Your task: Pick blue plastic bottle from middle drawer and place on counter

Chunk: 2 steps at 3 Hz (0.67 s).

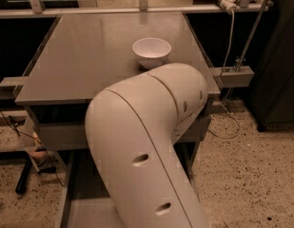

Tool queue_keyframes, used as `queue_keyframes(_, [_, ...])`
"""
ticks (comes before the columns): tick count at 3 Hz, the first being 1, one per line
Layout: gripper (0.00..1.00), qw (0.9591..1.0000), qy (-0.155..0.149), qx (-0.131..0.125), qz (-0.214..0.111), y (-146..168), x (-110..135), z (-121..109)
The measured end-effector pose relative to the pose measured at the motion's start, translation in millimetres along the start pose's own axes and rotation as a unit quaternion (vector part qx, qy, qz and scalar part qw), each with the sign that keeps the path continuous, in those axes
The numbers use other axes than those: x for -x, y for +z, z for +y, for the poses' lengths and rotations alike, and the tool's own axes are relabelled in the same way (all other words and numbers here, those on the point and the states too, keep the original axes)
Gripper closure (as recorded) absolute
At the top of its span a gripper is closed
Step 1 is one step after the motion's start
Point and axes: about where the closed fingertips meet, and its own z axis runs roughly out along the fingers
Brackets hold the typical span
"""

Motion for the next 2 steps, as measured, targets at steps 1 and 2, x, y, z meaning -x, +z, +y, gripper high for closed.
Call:
queue_keyframes(1, [1.0, 1.0, 0.0, 0.0, 0.0, 0, 0, 0])
queue_keyframes(2, [1.0, 1.0, -0.004, 0.006, -0.005, -20, 1, 11])
